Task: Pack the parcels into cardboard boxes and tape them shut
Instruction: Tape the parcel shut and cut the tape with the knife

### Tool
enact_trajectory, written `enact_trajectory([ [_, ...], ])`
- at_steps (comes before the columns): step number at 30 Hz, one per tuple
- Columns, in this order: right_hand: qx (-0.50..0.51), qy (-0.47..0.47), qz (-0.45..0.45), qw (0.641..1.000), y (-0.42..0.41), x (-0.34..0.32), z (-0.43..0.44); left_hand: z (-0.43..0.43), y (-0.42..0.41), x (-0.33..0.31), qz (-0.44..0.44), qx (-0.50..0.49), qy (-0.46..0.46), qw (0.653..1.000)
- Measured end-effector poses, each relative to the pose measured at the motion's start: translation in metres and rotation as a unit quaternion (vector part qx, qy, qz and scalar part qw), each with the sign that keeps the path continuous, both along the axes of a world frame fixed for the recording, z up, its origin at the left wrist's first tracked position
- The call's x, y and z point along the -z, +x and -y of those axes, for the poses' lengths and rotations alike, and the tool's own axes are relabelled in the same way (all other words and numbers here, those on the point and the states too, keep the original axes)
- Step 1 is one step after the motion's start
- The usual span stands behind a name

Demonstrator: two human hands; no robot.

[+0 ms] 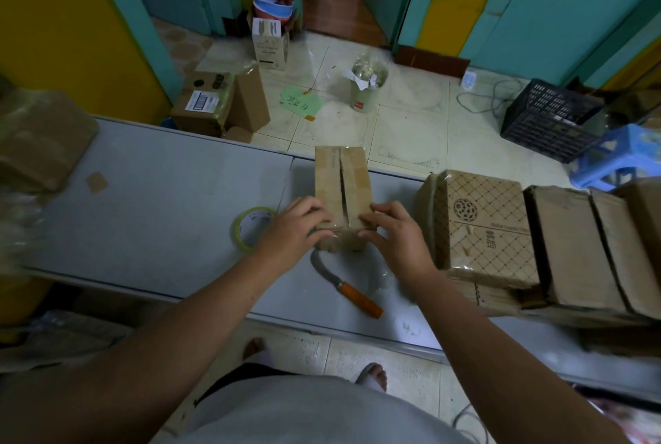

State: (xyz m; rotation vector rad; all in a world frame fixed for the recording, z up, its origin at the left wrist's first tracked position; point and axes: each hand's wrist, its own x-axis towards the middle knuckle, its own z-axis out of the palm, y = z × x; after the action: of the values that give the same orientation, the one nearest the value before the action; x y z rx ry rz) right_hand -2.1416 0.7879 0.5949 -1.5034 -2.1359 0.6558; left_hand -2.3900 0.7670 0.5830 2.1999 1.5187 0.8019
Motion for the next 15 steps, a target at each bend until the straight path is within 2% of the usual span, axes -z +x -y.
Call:
enact_trajectory([
  [6,-0.018,0.039,-0.017,0.999,0.005,0.006,0.001,-0.006,-0.008,0.003,0.037,0.045,-0.002,0.998],
  [12,0.024,-0.026,-0.096,0.995,0.008,0.003,0.009,-0.001,-0.018,0.009,0.077,-0.001,-0.072,0.994],
  [15,0.041,-0.034,-0.096,0.994,0.007,0.003,0.012,0.001,-0.015,0.008,0.103,-0.047,-0.101,0.988],
])
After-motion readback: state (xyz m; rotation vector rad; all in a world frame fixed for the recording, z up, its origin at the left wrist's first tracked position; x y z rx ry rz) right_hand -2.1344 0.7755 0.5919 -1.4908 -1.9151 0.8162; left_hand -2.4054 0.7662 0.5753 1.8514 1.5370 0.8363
